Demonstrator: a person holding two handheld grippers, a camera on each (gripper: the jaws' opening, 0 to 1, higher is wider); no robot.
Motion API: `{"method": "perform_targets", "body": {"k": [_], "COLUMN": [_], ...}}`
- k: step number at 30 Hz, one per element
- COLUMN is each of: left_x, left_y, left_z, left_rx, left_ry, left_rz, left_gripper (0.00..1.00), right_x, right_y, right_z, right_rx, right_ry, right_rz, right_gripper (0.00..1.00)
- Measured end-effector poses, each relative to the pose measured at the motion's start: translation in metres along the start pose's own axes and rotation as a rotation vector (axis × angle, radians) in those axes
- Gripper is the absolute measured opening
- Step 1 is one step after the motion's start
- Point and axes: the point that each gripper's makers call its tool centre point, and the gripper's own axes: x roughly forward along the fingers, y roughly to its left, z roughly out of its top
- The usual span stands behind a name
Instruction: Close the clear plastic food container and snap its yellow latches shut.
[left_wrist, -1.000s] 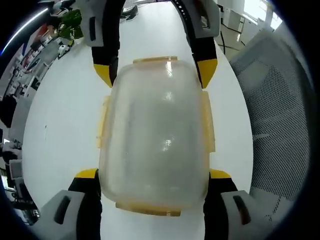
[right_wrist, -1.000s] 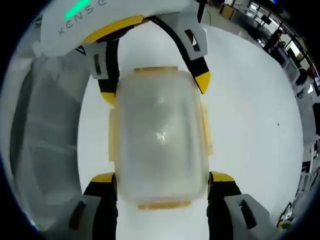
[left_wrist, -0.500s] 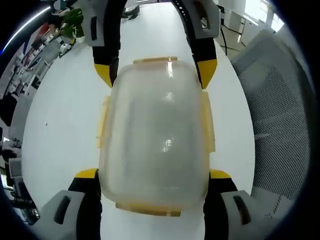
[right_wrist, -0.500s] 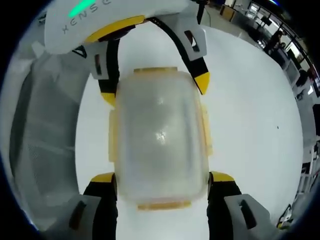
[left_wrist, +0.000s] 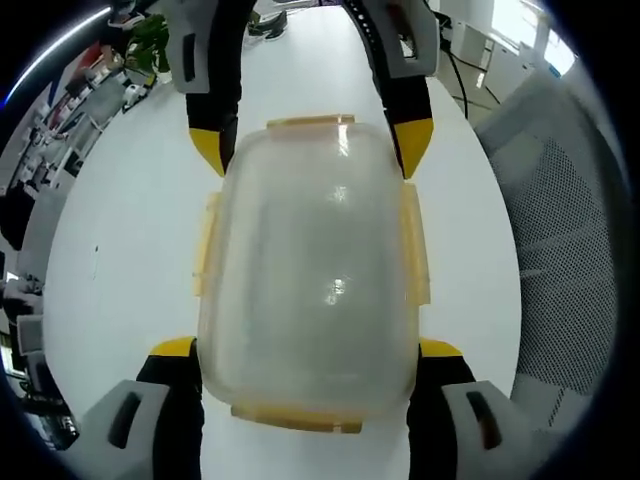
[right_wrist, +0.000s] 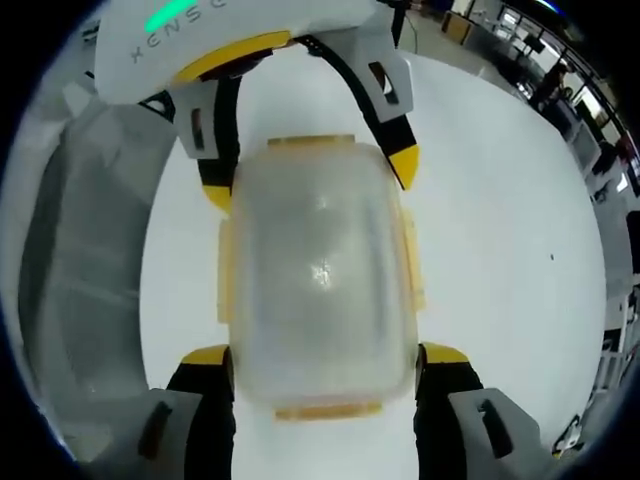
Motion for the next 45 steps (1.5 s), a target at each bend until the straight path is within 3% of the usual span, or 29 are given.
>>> {"method": "perform_targets", "body": {"k": [27, 45], "left_x": [0.006, 0.006], "left_y": [0.033, 0.036], "left_z": [0.004, 0.003], "left_rx": [0.015, 0.02], "left_ry": [0.001, 0.016], "left_rz": [-0.002, 0.003], "left_gripper": [0.86, 0.86], "right_x": [0.0, -0.001], "right_y": [-0.033, -0.035], "right_z": [-0.003, -0.001], "right_rx": [0.011, 0.011], "right_ry": [-0.004, -0.014], "right_rz": [0.005, 0.002], "right_gripper": [0.74, 0.75]}}
